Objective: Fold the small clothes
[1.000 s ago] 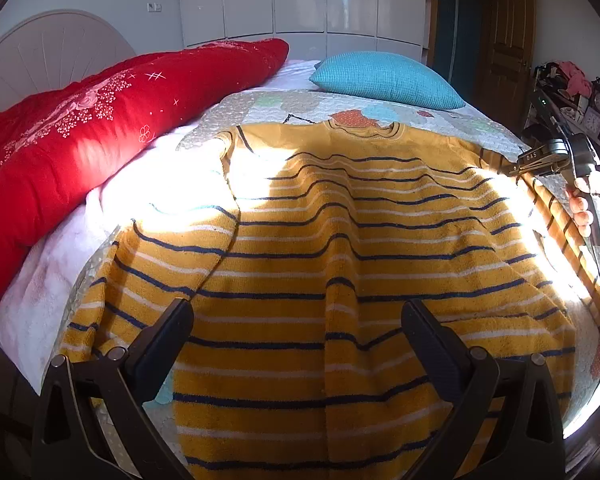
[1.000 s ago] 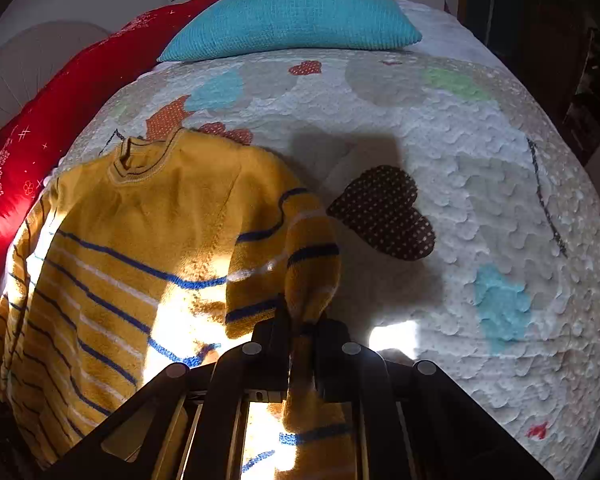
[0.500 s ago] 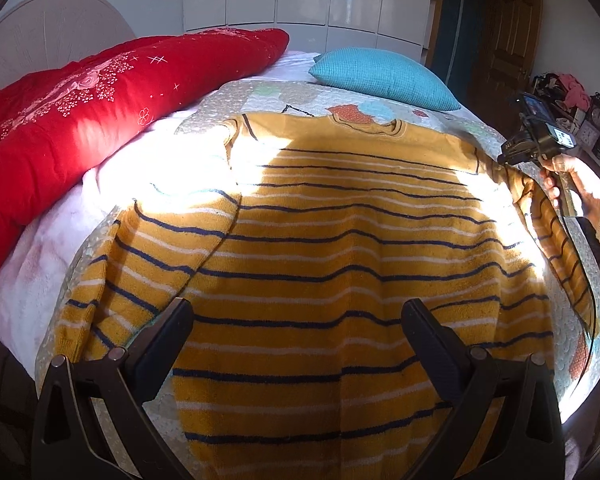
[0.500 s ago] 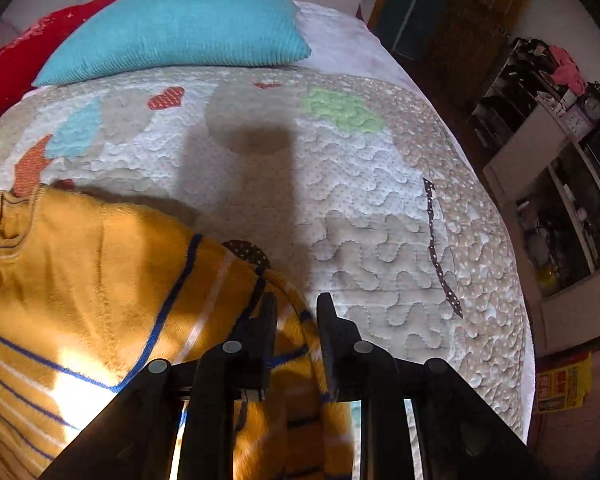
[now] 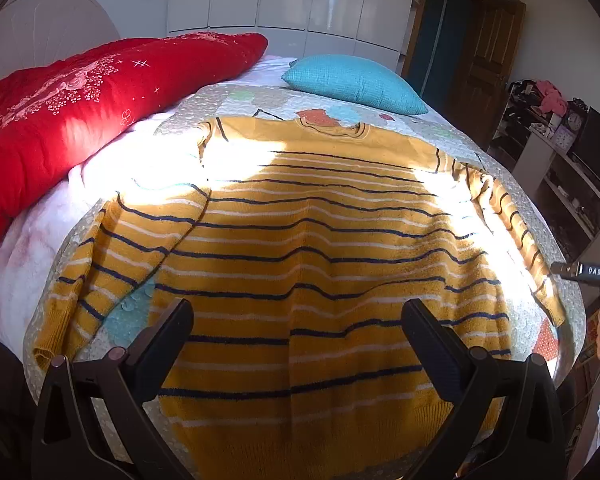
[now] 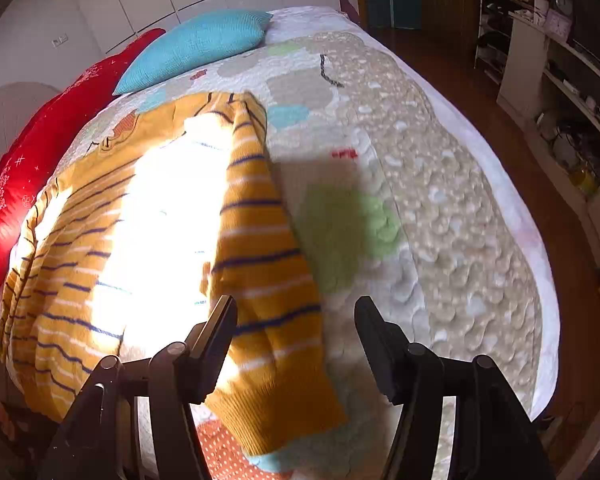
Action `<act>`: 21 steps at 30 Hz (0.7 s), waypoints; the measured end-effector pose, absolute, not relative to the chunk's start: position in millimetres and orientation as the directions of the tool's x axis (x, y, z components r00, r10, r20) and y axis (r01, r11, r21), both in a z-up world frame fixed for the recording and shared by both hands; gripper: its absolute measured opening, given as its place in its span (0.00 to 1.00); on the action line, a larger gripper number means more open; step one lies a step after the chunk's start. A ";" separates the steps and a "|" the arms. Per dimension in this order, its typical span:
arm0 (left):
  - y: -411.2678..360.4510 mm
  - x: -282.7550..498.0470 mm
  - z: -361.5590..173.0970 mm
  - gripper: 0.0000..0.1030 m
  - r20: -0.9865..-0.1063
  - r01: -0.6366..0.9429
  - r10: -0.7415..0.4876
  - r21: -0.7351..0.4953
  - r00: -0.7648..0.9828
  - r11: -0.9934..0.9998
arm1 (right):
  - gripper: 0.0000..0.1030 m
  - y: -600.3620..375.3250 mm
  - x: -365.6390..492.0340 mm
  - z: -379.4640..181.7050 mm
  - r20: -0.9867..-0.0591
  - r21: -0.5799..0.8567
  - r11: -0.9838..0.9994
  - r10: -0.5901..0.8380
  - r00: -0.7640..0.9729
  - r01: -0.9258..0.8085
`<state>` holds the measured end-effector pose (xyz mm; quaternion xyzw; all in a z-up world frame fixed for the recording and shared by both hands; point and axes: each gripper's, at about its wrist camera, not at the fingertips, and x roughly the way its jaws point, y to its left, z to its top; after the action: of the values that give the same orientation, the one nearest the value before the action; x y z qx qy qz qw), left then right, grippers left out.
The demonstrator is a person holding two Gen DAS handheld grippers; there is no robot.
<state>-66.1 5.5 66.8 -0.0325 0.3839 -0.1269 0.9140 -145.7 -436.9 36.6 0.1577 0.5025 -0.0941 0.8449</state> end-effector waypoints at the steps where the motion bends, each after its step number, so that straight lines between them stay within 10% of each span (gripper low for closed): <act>1: 5.1 -67.6 69.0 1.00 -0.694 0.208 -0.254 -0.152 0.674 0.966 | 0.65 -434.5 -154.6 26.2 -0.883 0.160 0.929 -0.016 0.469 0.333; 3: 4.0 -70.0 73.2 1.00 -0.696 0.209 -0.245 -0.138 0.675 0.968 | 0.60 -439.4 -165.2 7.5 -0.878 0.222 0.909 0.028 0.478 0.354; 6: 6.7 -70.0 78.7 1.00 -0.699 0.199 -0.223 -0.117 0.680 0.973 | 0.10 -448.2 -172.3 15.1 -0.816 0.386 0.867 0.161 0.556 0.315; 17: 99.2 -54.2 94.0 1.00 -0.673 -0.088 0.007 -0.086 0.739 0.992 | 0.17 -554.8 -176.8 60.8 -0.827 0.157 0.695 -0.296 0.478 0.702; 21: 139.4 -54.4 88.6 1.00 -0.687 -0.195 0.075 -0.099 0.723 0.976 | 0.41 -530.9 -184.0 57.5 -0.803 0.192 0.716 -0.279 0.527 0.671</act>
<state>-54.4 139.4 88.6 -0.0826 0.3652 0.0729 0.9244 -184.0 -530.9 57.5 0.2484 0.3949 -0.2837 0.8378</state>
